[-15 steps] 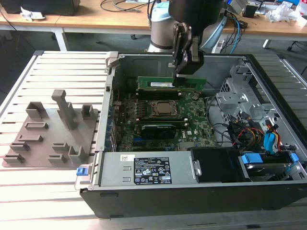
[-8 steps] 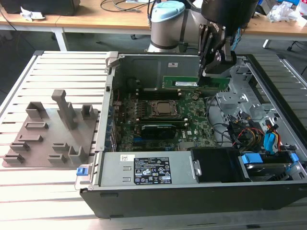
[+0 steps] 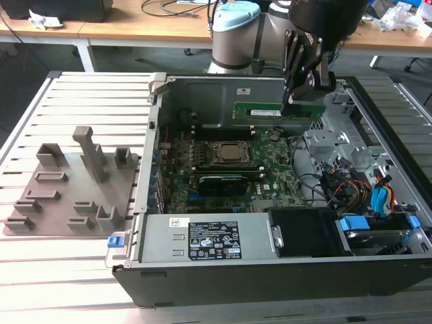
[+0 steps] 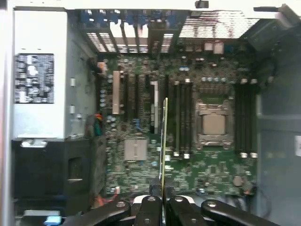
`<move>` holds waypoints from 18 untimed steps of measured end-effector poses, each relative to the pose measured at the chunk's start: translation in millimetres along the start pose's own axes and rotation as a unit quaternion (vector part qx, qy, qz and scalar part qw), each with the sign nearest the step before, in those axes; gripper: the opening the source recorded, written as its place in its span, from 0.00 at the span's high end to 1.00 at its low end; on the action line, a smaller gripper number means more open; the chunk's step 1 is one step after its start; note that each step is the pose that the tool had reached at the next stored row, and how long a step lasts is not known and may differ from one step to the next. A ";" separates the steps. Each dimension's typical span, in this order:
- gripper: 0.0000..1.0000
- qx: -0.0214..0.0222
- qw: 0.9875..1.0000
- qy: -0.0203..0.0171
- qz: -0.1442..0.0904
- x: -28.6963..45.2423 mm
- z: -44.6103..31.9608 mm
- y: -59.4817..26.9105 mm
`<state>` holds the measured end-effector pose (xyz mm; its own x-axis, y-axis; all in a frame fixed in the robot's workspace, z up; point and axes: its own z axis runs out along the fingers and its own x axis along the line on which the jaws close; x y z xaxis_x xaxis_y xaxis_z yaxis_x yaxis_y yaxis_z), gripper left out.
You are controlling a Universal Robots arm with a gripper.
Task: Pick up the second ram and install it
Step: 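Pick up the second ram and move it above second insertion slot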
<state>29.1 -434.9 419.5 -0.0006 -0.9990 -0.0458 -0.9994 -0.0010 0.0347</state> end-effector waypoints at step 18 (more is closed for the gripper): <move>0.86 0.000 1.000 -0.007 0.000 -11.3 20.0 2.1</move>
<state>26.3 -422.7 400.1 -0.0005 -0.9982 -0.0604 -0.9994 -0.0016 0.0347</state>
